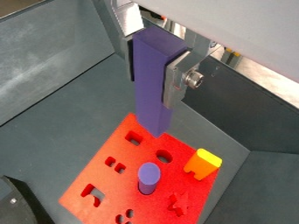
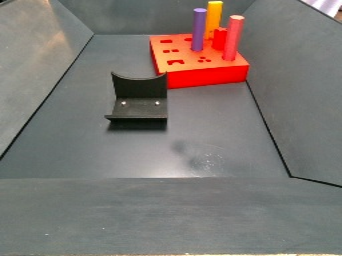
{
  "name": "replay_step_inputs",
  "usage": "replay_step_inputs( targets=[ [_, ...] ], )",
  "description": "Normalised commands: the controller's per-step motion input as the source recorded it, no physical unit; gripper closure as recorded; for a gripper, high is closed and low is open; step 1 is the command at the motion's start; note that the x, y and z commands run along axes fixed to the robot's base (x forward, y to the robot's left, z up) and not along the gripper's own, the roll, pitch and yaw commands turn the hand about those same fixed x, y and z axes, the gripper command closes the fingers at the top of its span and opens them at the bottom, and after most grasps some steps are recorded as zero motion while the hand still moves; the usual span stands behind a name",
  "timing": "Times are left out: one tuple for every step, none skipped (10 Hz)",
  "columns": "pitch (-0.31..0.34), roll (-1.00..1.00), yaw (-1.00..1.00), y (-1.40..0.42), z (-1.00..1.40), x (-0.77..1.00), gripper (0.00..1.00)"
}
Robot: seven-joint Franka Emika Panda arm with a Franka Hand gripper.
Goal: Pick up the rectangle object. Move up. Place the rectangle object on the fixture. Regrasp the rectangle object. Move to above the board. Insert the rectangle object.
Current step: Insert the rectangle object.
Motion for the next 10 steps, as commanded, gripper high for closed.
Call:
replay_step_inputs(
  targets=[
    [0.211, 0.21, 0.11, -0.19, -0.62, 0.91, 1.0],
    [-0.019, 0.0, 0.06, -0.21, -1.0, 0.67, 1.0],
    [-0.026, -0.06, 0.11, -0.17, -1.0, 0.77, 1.0],
    [-0.013, -0.3, 0.37, 0.15, -0.87, 0.66, 1.0],
    [0.0, -0.35, 0.6, 0.27, -0.83, 0.45, 1.0],
    [-0.003, -0.31, 0.68, 0.23, -0.82, 0.36, 1.0],
    [-0.03, -0.26, 0.7, 0.18, -0.78, 0.32, 1.0],
    [-0.096, -0.16, 0.79, 0.06, -0.7, 0.2, 1.0],
    [-0.13, -0.07, 0.77, 0.0, -0.66, 0.16, 1.0],
    [-0.1, 0.04, 0.67, -0.21, -0.78, 0.11, 1.0]
  ],
)
